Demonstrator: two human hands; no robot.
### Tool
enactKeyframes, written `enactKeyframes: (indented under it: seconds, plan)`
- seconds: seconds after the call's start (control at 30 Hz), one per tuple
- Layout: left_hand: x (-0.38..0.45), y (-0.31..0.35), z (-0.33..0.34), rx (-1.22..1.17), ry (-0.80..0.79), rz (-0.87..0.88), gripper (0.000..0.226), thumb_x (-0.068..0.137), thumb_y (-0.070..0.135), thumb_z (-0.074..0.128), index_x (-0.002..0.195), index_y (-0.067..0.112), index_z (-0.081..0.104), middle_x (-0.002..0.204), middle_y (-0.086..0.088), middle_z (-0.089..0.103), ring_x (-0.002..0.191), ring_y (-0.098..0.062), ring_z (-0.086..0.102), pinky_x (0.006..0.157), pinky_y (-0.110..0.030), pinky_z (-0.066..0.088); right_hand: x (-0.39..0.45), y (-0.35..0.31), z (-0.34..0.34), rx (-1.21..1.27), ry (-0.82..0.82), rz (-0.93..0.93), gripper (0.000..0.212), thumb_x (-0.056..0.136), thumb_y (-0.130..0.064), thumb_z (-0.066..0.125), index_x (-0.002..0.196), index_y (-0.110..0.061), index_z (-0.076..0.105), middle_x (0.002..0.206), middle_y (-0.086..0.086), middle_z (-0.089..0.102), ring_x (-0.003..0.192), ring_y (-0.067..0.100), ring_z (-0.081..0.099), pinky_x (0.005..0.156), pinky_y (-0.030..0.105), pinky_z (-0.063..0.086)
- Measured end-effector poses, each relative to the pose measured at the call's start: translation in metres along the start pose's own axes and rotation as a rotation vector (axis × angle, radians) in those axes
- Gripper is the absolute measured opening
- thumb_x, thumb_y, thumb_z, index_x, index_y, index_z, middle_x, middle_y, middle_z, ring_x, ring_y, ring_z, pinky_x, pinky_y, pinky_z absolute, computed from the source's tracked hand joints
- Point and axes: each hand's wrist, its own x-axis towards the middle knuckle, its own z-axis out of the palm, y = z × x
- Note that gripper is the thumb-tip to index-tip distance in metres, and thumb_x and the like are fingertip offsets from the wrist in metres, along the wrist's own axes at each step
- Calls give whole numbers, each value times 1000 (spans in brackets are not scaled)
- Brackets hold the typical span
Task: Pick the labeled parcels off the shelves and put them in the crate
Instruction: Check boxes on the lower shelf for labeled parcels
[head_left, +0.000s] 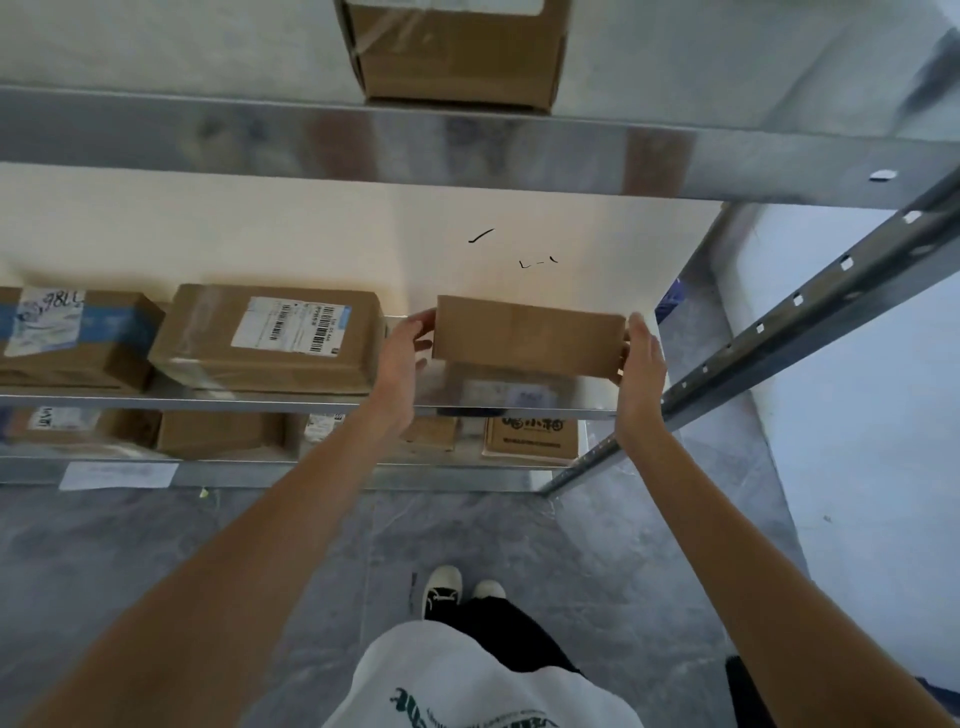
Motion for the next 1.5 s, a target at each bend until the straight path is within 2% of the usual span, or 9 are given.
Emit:
enactKeyframes:
  seconds: [0.13, 0.5, 0.63, 0.77, 0.93, 1.03, 1.17, 1.33, 1.5]
  plan:
    - [3, 10, 5, -24, -6, -18, 30, 102, 24, 36, 103, 28, 65, 108, 6, 67, 117, -15, 55, 104, -38, 29, 1, -8, -2, 50, -17, 0, 39, 101, -54, 35, 117, -27, 58, 122, 4, 66, 116, 21, 60, 105, 41, 44]
    - [6, 6, 2, 37, -80, -73, 29, 99, 38, 42, 98, 22, 67, 103, 2, 69, 111, -20, 59, 105, -48, 42, 0, -2, 0, -8, -29, 70, 39, 101, -55, 35, 115, -29, 60, 102, -3, 68, 94, 12, 62, 78, 25, 47]
    - [2, 9, 3, -68, -117, -131, 28, 100, 35, 44, 116, 26, 65, 118, 4, 61, 118, -19, 50, 90, -49, 50, -3, 6, 1, -44, -14, 88, 35, 100, -47, 44, 122, -22, 56, 105, -3, 65, 103, 17, 60, 90, 32, 48]
    - [1, 8, 3, -113, -174, -101, 29, 101, 27, 40, 121, 19, 59, 119, 2, 60, 113, -17, 53, 76, -42, 54, -11, 14, 4, 18, 31, 171, 36, 99, -48, 47, 121, -20, 42, 102, 0, 61, 90, 12, 58, 75, 30, 48]
    - [7, 14, 6, -135, -168, -75, 31, 98, 27, 39, 110, 22, 68, 108, 2, 65, 108, -15, 54, 90, -45, 36, -30, 25, 1, 97, -16, 246, 47, 95, -53, 52, 128, -23, 37, 111, 4, 60, 101, 19, 60, 90, 39, 52]
    - [15, 23, 7, -187, -220, -46, 37, 97, 17, 37, 124, 15, 61, 108, -4, 62, 106, -21, 53, 100, -54, 38, -42, 38, -7, 131, -182, 246, 57, 89, -57, 57, 135, -27, 41, 122, 10, 59, 110, 30, 61, 81, 44, 58]
    - [17, 30, 15, -319, -175, -63, 53, 97, 15, 48, 146, 27, 31, 141, -8, 44, 122, -22, 45, 108, -54, 35, -58, 48, -10, 261, -359, 286, 52, 91, -48, 58, 136, -22, 52, 126, 14, 63, 109, 35, 66, 83, 48, 59]
    - [-1, -8, 23, -86, -301, -89, 56, 96, 51, 45, 147, 41, 24, 139, -4, 52, 129, -29, 48, 110, -54, 33, -75, 52, 9, 331, -333, 388, 56, 88, -45, 63, 134, -16, 47, 124, 16, 61, 110, 34, 63, 94, 49, 55]
    - [0, -22, 10, 27, -372, 9, 53, 97, 40, 50, 146, 30, 33, 131, -1, 60, 118, -19, 59, 103, -43, 46, -77, 53, 16, 127, -303, 240, 76, 82, -61, 64, 134, -8, 49, 125, 11, 67, 117, 34, 63, 98, 58, 50]
